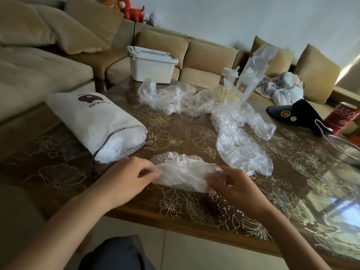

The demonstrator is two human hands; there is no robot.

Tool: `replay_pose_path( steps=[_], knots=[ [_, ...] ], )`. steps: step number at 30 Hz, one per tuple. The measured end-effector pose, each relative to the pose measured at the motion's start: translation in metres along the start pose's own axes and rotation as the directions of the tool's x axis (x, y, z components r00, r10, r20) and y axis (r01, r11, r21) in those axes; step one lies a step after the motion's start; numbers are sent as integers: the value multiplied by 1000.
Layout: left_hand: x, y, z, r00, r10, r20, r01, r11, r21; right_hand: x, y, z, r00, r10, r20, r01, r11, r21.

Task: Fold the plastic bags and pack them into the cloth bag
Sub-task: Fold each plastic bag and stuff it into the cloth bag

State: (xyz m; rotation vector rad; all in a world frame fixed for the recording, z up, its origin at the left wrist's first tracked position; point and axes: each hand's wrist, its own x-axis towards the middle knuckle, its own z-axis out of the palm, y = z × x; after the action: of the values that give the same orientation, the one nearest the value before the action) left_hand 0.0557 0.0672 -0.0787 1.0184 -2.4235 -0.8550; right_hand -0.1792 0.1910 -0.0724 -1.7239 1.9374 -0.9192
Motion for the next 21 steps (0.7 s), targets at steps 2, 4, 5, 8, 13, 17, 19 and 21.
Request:
replay_pose_path(
  steps=[2,4,5,8,13,17,19,21],
  knots=[
    [3,1,0,1000,-19,2,20,998,-54,4,-3,-1,993,54,103,-64,993,95],
    [8,1,4,998,-55,-17,53,996,-76,11,-4,7,984,151,90,-158,984,81],
    [12,1,7,996,-84,-36,82,994,-73,16,-3,11,977,209,31,-211,975,70],
    [21,4,17,980,-158,-125,161,987,16,29,2,26,935,312,-169,-320,947,-26],
    [27,17,27,917,-284,-280,338,926,168,36,1,44,887,289,-360,-412,848,-335],
    [30,19,30,888,-333,-318,406,892,199,34,-2,47,891,244,-384,-399,823,-403],
    [31,19,28,886,-302,-351,388,898,208,33,-4,45,892,260,-371,-396,845,-360],
    [35,19,24,886,-316,-339,340,941,10,30,-7,39,904,255,-343,-371,867,-332]
  ],
)
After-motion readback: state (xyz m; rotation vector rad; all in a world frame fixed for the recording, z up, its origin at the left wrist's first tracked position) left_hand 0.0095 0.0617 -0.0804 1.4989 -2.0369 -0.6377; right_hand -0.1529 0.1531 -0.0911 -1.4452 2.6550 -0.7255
